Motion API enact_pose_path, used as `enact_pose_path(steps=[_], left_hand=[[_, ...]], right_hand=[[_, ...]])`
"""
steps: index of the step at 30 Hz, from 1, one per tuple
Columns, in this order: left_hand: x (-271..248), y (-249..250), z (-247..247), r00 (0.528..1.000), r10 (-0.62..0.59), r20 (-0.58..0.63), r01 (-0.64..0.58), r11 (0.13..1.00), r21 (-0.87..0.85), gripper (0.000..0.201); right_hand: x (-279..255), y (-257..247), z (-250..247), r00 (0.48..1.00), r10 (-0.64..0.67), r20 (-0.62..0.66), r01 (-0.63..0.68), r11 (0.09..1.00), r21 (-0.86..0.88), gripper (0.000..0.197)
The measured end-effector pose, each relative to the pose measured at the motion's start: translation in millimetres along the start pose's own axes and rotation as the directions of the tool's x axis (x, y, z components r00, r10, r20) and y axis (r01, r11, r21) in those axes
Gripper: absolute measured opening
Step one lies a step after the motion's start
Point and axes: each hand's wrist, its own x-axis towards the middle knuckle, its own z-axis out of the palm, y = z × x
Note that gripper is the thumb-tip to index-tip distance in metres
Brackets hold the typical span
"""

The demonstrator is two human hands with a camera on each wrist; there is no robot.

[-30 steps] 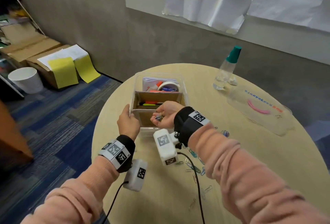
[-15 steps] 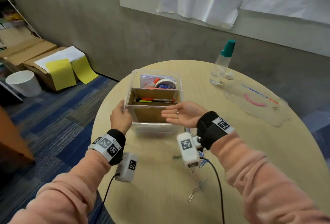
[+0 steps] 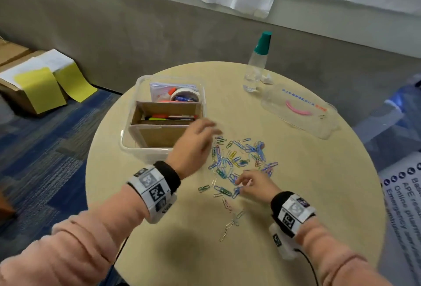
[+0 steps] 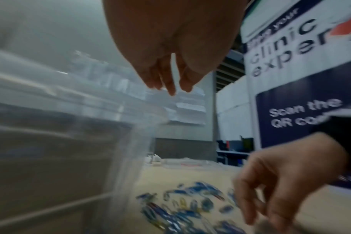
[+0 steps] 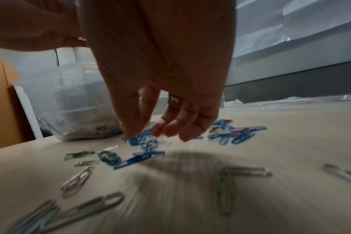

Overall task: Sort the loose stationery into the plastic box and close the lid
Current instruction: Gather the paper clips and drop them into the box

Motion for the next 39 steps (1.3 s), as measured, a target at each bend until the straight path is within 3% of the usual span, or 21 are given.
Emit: enact_pose_path(steps=[2,4,6,8,12,14,16,18,20,22,23,25,26,27,29,30,31,32,34,37,39], left_hand=[[-3,10,22,0.959,0.071,0.274,-0.063,0.997,-0.039,0.028],[-9,9,47,0.846,0.014,0.533,-0.039,0.999,0.035,0.028],[-17,4,67,0.737,-0.084,0.670,-0.008,0.991,0.133,0.027],[-23,-1,80,0.684,-0.123,0.719,-0.031,0.980,0.197,0.027],[-29,-2,95,0.689,-0.115,0.716,-0.082,0.968,0.236,0.026],[-29,-2,98,0.696,-0.125,0.708,-0.066,0.969,0.236,0.026],[-30,-2,98,0.702,-0.134,0.700,-0.049,0.971,0.234,0.025],[-31,-5,97,0.696,-0.163,0.699,0.005,0.975,0.222,0.023],[-31,-8,96,0.686,-0.191,0.702,0.081,0.979,0.186,0.021],[-30,-9,96,0.673,-0.195,0.714,0.116,0.981,0.158,0.022],[-29,-10,96,0.660,-0.189,0.727,0.117,0.982,0.150,0.022],[-26,-11,96,0.631,-0.189,0.752,0.134,0.982,0.134,0.023],[-24,-11,94,0.629,-0.192,0.753,0.173,0.979,0.105,0.023],[-22,-11,93,0.645,-0.199,0.738,0.237,0.970,0.055,0.021],[-19,-12,87,0.685,-0.250,0.684,0.433,0.895,-0.107,0.009],[-18,-13,83,0.684,-0.283,0.673,0.515,0.840,-0.169,0.011],[-19,-13,81,0.663,-0.316,0.678,0.578,0.792,-0.196,0.018],[-20,-14,78,0.629,-0.343,0.698,0.640,0.738,-0.214,0.023],[-23,-15,73,0.555,-0.369,0.746,0.771,0.564,-0.294,0.027],[-26,-19,68,0.467,-0.363,0.806,0.884,0.161,-0.440,0.029],[-29,-24,65,0.446,-0.340,0.828,0.872,-0.046,-0.488,0.028]], right_hand=[[5,1,12,1.000,-0.007,-0.012,0.005,0.993,-0.121,0.019],[6,0,19,0.999,-0.002,-0.036,-0.005,0.981,-0.196,0.018],[6,1,22,0.998,-0.023,-0.052,0.012,0.979,-0.203,0.014],[5,3,23,0.998,-0.037,-0.054,0.026,0.982,-0.189,0.013],[3,8,23,0.998,-0.044,-0.035,0.039,0.990,-0.137,0.010],[0,10,21,0.998,-0.003,-0.062,0.006,0.998,0.056,0.005],[-4,14,17,0.997,0.064,-0.053,-0.042,0.936,0.349,0.013],[-10,18,12,0.995,0.099,-0.002,-0.075,0.774,0.629,0.018],[-16,22,8,0.993,0.111,0.044,-0.096,0.526,0.845,0.015],[-20,27,7,0.990,0.113,0.087,-0.119,0.324,0.938,0.019],[-21,29,8,0.987,0.124,0.106,-0.137,0.280,0.950,0.021],[-21,30,12,0.976,0.166,0.144,-0.188,0.290,0.938,0.018],[-21,31,14,0.971,0.189,0.148,-0.208,0.354,0.912,0.014],[-20,32,16,0.973,0.198,0.116,-0.202,0.495,0.845,0.015],[-18,33,21,0.993,0.121,0.009,-0.108,0.847,0.520,0.026],[-17,32,23,0.999,0.048,-0.005,-0.044,0.946,0.321,0.029],[-17,30,26,1.000,-0.014,0.016,0.011,0.988,0.153,0.028],[-17,30,29,0.997,-0.062,0.049,0.060,0.997,0.040,0.026],[-16,31,33,0.993,-0.087,0.078,0.088,0.996,-0.014,0.019],[-15,31,34,0.995,-0.071,0.075,0.073,0.997,-0.019,0.018],[-15,29,36,0.992,-0.072,0.108,0.082,0.993,-0.091,0.014]])
